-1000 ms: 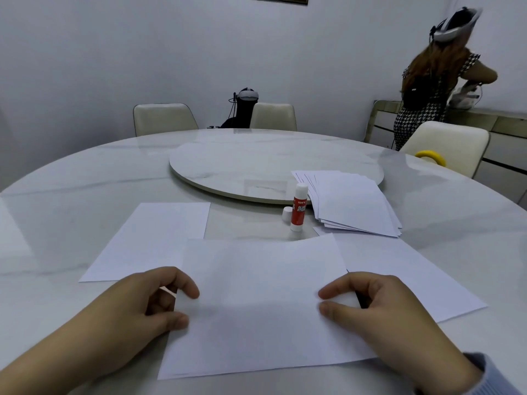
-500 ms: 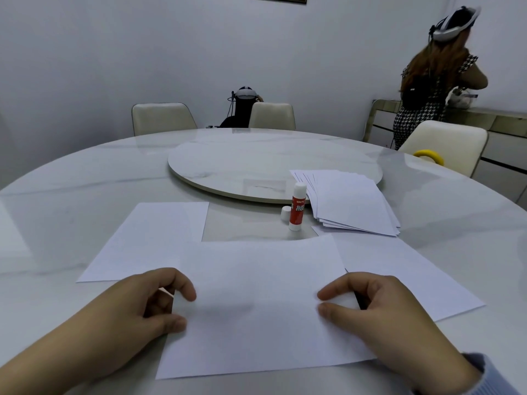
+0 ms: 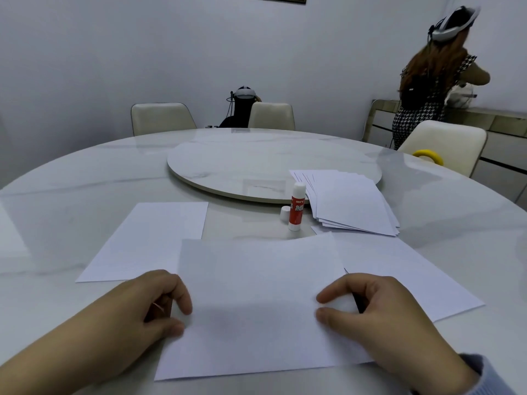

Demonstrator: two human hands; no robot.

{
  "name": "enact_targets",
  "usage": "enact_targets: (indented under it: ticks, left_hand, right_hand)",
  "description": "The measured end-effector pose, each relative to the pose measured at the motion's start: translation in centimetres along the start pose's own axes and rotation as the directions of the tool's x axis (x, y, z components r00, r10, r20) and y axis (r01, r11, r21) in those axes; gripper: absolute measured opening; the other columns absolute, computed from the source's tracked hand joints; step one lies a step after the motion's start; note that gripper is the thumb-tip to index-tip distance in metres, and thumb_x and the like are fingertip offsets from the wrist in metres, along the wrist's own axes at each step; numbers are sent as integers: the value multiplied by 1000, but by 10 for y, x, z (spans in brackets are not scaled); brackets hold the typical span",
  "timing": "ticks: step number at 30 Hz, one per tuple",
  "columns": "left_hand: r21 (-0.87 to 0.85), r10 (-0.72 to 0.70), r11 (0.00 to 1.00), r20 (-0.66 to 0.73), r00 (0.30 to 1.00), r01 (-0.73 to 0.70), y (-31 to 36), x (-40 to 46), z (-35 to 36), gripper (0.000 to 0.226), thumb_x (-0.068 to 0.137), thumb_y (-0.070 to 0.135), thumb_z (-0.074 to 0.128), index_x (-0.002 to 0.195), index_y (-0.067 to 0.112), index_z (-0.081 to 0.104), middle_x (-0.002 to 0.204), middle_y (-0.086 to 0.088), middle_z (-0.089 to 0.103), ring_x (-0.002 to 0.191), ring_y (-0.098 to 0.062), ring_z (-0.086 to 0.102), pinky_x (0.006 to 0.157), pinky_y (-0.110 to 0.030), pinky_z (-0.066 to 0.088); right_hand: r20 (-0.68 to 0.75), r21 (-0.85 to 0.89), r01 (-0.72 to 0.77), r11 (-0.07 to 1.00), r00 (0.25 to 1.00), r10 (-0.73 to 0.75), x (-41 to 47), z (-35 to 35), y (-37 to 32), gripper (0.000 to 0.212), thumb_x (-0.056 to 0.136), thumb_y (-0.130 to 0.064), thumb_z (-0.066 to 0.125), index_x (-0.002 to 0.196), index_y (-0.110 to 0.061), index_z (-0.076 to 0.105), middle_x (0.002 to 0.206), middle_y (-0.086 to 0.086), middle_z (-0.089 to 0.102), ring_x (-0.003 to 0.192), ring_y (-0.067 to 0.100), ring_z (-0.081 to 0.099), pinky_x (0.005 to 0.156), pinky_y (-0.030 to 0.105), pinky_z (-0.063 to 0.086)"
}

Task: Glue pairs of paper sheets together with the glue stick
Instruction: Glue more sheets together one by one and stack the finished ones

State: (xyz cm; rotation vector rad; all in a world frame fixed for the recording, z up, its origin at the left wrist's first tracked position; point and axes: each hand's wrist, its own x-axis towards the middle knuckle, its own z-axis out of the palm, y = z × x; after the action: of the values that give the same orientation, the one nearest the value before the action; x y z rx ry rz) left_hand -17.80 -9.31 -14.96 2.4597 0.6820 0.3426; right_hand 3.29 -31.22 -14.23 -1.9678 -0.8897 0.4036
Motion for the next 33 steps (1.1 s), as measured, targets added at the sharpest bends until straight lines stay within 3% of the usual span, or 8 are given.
enact_targets:
  ticks: [4,7,11,13,14,16,19,33]
  left_hand:
    - [190,22,982,-46,999,-13,0,-1,10,25,83,28,67,85,48,52,114,37,24,95,5,44,79,-11,34]
    - [381,-3,924,-29,1000,14,4,0,13,21,88,36,58,81,46,41,118,29,5,103,4,18,83,-13,27]
    - [446,130,895,-212,969,-23,28,10,18,18,91,24,56,83,37,49,122,10,33,105,-10,34,80,-21,34]
    - [417,220,906,-324,920,-70,51,20,30,17,91,23,49,98,17,63,121,-11,54,107,-34,54,82,-37,49]
    - [443,186,895,-256,949,-56,62,25,39,39,92,29,37,120,9,57,136,-17,46,124,-35,47,97,-41,43]
    - [441,128,896,-156,980,-47,64,32,64,57,97,33,18,151,16,12,160,-1,-1,146,-15,3,117,-32,6]
    - [458,9,889,11,1000,-14,61,34,69,58,100,36,14,149,24,-14,156,9,-22,142,-4,-17,115,-29,-12]
    - [504,-94,859,-12,995,88,43,10,54,80,89,65,12,148,21,-20,155,7,-24,141,-3,-21,107,-20,-16]
  right_hand:
    - [-36,-123,42,991,998,-47,-3,4,0,24,64,-22,82,69,-43,70,54,-21,59,51,-4,51,48,6,34]
    - [-91,-213,63,975,992,-84,-3,3,-2,26,60,-29,86,73,-37,65,92,-22,55,82,-7,52,67,6,38]
    - [-137,-433,167,886,959,-248,1,3,-14,30,74,-52,69,97,-45,51,112,-34,33,110,-8,32,88,12,25]
    - [-52,-464,268,845,943,-328,8,15,-22,32,89,-48,51,121,-41,49,135,-29,31,127,-8,20,101,9,17]
    - [29,-481,302,823,944,-329,13,24,-24,40,95,-43,44,135,-36,43,149,-22,24,136,-6,12,107,8,9]
    - [191,-536,339,773,941,-279,21,44,-21,52,101,-39,31,151,-30,21,161,-15,3,145,-1,-3,112,14,-5]
    - [286,-614,319,722,942,-173,26,58,-11,59,102,-42,18,155,-27,-3,162,-10,-11,146,4,-12,113,21,-11]
    - [219,-694,139,706,975,24,23,49,-1,82,92,-67,15,153,-22,-14,161,-6,-19,147,9,-17,119,30,-7]
